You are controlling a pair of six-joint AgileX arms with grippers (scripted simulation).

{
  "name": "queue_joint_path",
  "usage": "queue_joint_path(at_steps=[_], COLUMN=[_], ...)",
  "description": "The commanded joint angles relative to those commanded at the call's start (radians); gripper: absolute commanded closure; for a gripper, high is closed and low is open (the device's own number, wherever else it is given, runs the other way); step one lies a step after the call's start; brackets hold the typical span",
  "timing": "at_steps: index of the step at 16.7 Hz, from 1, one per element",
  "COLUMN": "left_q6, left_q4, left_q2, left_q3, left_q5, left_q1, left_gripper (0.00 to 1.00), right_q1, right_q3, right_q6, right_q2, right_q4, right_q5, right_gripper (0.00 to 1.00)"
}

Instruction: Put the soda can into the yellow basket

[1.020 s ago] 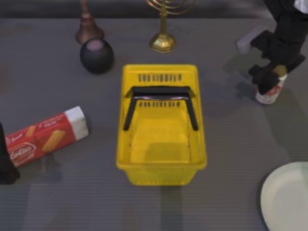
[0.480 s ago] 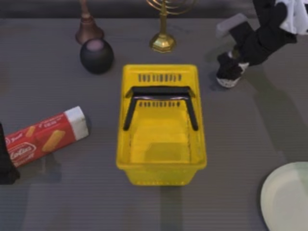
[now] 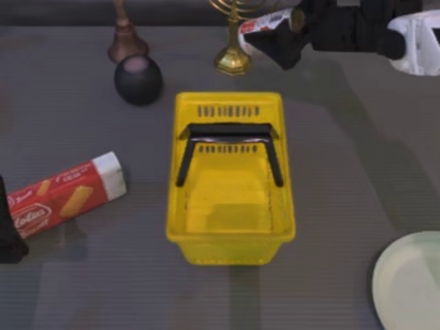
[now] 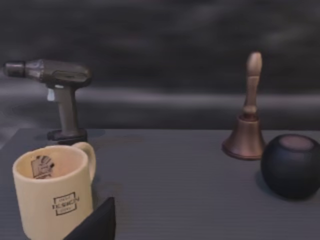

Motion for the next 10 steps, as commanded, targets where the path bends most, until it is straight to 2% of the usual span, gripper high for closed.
queue_joint_path(at_steps=[3,5,8,10], left_q6=[0.000,0.000,0.000,0.000], left_q4=[0.000,0.000,0.000,0.000], left_q2=[0.000,0.000,0.000,0.000], left_q3=[0.000,0.000,0.000,0.000], left_q5=[0.000,0.000,0.000,0.000], left_q1=[0.000,0.000,0.000,0.000], left_gripper=[0.00,0.00,0.00,0.00], right_q1=[0.025,0.039,0.054,0.059], right_q3=[-0.120,-0.192,-0.275,-0.303], right_q6=[0.085,0.135,0.189,0.207], right_q2=[-0.069,-0.108,-0.149,-0.162], right_q4=[0.287,0.437,0.581,0.624], right_q5=[-0.154,-0.239,-0.330,-0.359], right_gripper=[1.00,1.00,1.00,1.00])
